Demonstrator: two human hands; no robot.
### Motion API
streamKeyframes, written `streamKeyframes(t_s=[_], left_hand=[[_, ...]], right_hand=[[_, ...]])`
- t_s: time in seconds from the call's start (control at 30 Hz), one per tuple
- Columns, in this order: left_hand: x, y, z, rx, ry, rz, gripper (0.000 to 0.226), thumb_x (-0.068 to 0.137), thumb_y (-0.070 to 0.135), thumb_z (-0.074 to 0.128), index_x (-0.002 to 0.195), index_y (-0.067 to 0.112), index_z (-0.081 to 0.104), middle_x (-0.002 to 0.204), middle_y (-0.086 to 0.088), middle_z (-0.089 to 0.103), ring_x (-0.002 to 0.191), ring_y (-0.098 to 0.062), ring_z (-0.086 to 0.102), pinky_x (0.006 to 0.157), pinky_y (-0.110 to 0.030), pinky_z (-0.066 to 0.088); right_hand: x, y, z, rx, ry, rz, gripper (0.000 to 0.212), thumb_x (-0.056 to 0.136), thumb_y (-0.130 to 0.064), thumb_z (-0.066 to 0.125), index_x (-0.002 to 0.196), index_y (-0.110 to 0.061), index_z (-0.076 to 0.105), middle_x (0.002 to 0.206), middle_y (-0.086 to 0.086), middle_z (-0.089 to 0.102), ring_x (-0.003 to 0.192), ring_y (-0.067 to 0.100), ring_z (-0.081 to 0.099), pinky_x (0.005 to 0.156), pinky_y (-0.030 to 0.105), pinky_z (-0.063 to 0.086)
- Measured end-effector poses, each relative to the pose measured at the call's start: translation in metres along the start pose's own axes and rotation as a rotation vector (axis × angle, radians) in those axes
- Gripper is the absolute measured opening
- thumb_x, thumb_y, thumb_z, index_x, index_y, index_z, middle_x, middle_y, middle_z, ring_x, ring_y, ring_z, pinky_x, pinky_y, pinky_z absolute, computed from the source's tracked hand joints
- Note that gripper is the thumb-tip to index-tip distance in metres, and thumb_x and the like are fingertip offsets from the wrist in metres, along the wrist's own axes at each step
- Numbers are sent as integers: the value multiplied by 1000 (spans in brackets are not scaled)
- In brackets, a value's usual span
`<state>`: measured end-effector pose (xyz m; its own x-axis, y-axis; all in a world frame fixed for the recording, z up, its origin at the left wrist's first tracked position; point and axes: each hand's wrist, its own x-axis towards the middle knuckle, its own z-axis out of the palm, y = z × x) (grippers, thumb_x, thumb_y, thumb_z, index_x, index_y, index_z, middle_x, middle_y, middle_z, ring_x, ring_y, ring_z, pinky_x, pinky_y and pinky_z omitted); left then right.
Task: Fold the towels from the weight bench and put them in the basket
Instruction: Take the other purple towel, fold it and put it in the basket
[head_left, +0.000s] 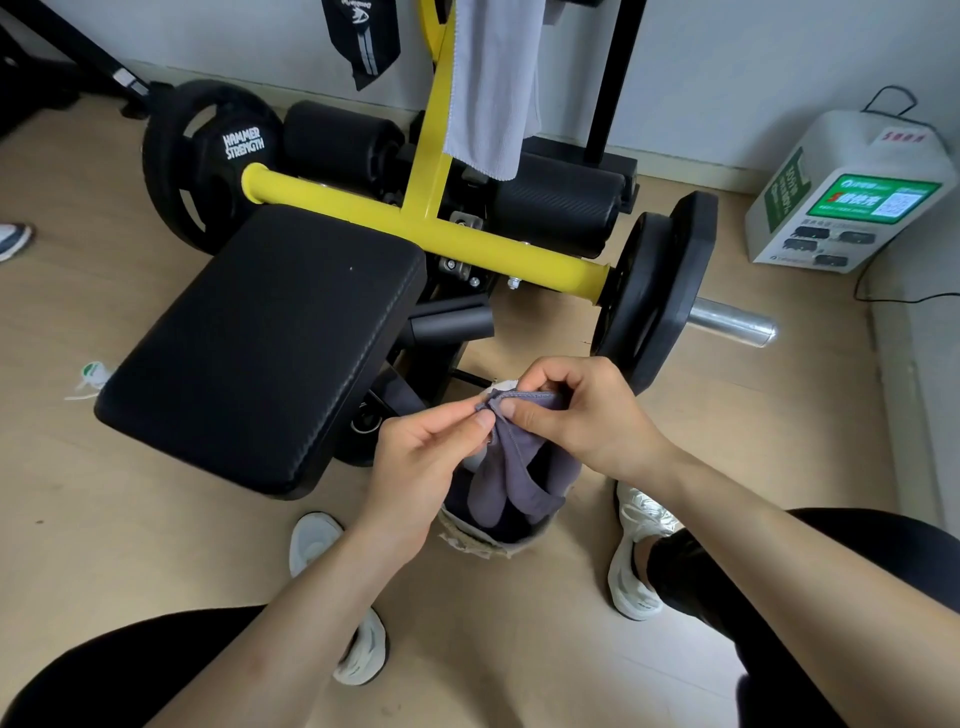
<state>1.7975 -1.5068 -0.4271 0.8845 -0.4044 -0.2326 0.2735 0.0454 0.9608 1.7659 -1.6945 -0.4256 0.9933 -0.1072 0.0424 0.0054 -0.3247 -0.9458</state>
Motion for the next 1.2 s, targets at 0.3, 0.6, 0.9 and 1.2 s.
streamKeyframes(t_s=[0.3,0.6,0.9,1.2], left_hand=[[-2,3,0,17,-32,29,21,87,13,72,107,12,77,100,-4,81,100,-14,75,89,-26,58],[8,-4,-19,331,16,188,12,98,8,65,103,12,76,96,1,79,93,-8,73,82,-20,56],[18,-1,-50,679,102,340,8,99,20,56,100,22,64,91,11,70,83,-8,66,74,-20,50],[19,-2,-65,696,238,359,12,102,24,53,102,31,62,95,10,70,85,-11,69,79,-55,59]], right_hand=[[-2,0,1,-133,28,-114,18,80,-17,84,73,-23,69,73,0,70,69,17,65,64,43,54],[3,9,-15,-302,-144,-41,16,75,-14,86,78,-12,71,73,-4,65,67,10,57,62,24,46],[-9,26,-69,-576,-240,152,20,75,-27,87,75,-19,69,72,-3,67,73,20,62,71,38,53],[-27,46,-108,-820,-165,425,19,77,-39,83,82,-28,69,106,-4,62,104,25,52,86,36,43]])
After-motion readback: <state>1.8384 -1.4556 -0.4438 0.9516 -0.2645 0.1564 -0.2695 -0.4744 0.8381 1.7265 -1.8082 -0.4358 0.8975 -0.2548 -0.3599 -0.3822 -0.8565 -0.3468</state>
